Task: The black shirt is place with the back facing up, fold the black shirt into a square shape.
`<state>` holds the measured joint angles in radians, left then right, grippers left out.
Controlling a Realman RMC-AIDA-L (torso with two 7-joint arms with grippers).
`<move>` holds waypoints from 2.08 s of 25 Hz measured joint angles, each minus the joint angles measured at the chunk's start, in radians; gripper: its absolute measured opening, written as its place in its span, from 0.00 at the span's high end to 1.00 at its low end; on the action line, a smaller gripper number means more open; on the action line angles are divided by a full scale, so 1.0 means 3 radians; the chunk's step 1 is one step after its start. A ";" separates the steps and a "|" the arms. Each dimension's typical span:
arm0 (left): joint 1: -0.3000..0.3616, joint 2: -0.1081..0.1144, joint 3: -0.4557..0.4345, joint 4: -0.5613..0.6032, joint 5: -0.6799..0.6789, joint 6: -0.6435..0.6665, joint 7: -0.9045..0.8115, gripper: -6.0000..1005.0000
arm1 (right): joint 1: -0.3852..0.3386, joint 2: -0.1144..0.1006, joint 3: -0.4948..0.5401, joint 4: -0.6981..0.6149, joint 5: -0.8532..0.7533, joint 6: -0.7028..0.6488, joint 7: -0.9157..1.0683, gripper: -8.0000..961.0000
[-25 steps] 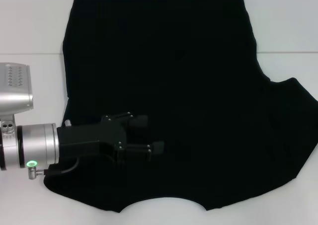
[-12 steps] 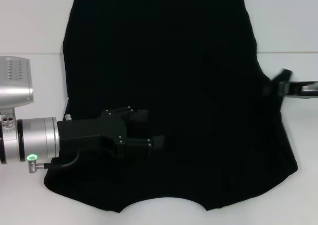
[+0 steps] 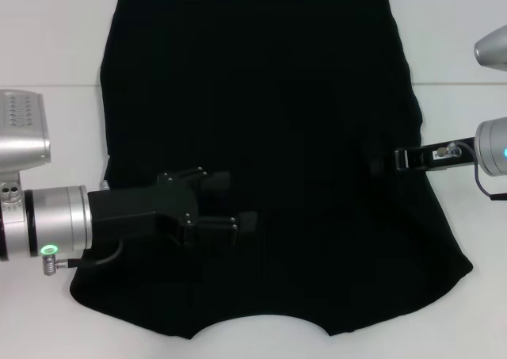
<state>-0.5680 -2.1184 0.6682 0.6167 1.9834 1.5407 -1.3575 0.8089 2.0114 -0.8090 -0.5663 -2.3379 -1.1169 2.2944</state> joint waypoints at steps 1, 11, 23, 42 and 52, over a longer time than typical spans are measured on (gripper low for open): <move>0.0000 0.0000 -0.0001 0.0000 0.0000 -0.0005 0.0000 0.08 | 0.0014 0.0000 -0.0001 0.0005 0.0000 0.0001 0.0004 0.97; -0.0015 -0.0005 -0.0003 0.0000 0.0000 -0.0013 0.0000 0.09 | 0.0066 0.0005 -0.0019 -0.0052 0.0123 -0.0101 -0.0009 0.89; 0.0105 0.0083 -0.0329 0.0066 0.0022 0.0043 -0.0416 0.09 | -0.0183 0.0022 -0.0021 -0.0072 0.1009 -0.0259 -0.0606 0.27; 0.0683 0.0095 -0.0973 0.0858 0.1078 0.0264 -0.0274 0.11 | -0.0248 0.0242 -0.0018 0.0135 0.1596 0.0063 -0.1477 0.14; 0.0665 -0.0024 -0.0847 0.0811 0.1320 -0.0306 0.0106 0.11 | -0.0209 0.0244 0.0021 0.0129 0.1624 0.0072 -0.1459 0.14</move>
<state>-0.3686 -2.1257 0.4141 0.8599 2.3793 1.4488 -1.3256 0.7463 2.0846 -0.8028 -0.5277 -1.8507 -1.0954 1.8568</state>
